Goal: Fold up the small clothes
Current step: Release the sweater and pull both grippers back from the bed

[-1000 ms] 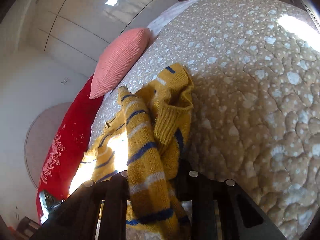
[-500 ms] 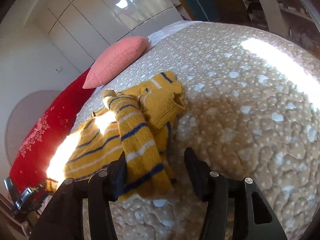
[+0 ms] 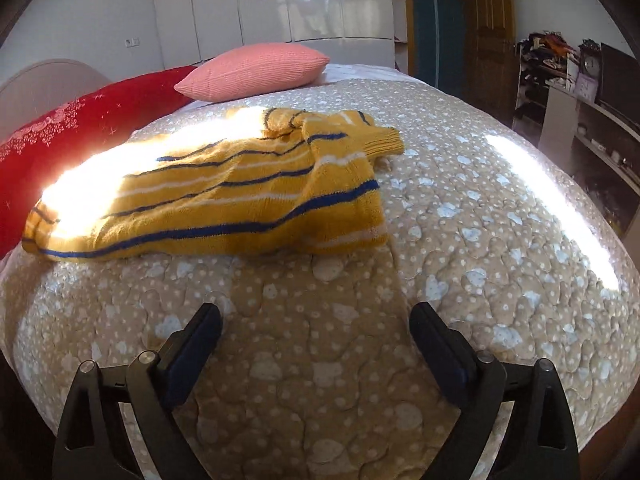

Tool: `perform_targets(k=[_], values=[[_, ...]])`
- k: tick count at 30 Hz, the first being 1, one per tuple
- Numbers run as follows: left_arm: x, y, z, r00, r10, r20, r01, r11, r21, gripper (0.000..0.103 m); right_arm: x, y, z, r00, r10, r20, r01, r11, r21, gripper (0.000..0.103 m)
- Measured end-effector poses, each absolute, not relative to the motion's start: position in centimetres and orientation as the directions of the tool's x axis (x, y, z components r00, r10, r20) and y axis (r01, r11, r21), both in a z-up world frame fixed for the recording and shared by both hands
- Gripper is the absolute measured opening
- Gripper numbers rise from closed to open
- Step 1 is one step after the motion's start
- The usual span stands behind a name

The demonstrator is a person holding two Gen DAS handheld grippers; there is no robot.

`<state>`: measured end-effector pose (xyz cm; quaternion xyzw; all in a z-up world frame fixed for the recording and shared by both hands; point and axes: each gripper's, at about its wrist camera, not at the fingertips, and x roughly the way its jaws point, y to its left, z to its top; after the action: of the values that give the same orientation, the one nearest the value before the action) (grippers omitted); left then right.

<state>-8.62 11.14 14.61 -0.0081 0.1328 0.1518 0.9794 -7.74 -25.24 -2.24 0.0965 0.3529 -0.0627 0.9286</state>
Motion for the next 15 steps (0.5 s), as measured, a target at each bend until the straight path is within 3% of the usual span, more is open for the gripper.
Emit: perform_targets(k=[4, 9, 15], values=[[-10.5, 10.2, 16.2, 0.93, 0.252, -0.267, -0.249, 0.968, 0.044, 0.103, -7.7, -25.3, -2.3, 0.749, -0.049, -0.66, 0.206, 0.965, 0.162, 0.102], [-12.1, 9.3, 16.7, 0.937, 0.138, -0.322, -0.141, 0.99, 0.013, 0.103, -7.6, -23.6, -2.4, 0.694, -0.103, -0.713, 0.21, 0.976, 0.063, 0.102], [-14.7, 8.5, 18.1, 0.956, 0.127, -0.266, -0.118, 0.992, 0.048, 0.103, -8.0, -23.2, -2.3, 0.665, -0.11, -0.739, 0.225, 0.973, 0.057, 0.102]])
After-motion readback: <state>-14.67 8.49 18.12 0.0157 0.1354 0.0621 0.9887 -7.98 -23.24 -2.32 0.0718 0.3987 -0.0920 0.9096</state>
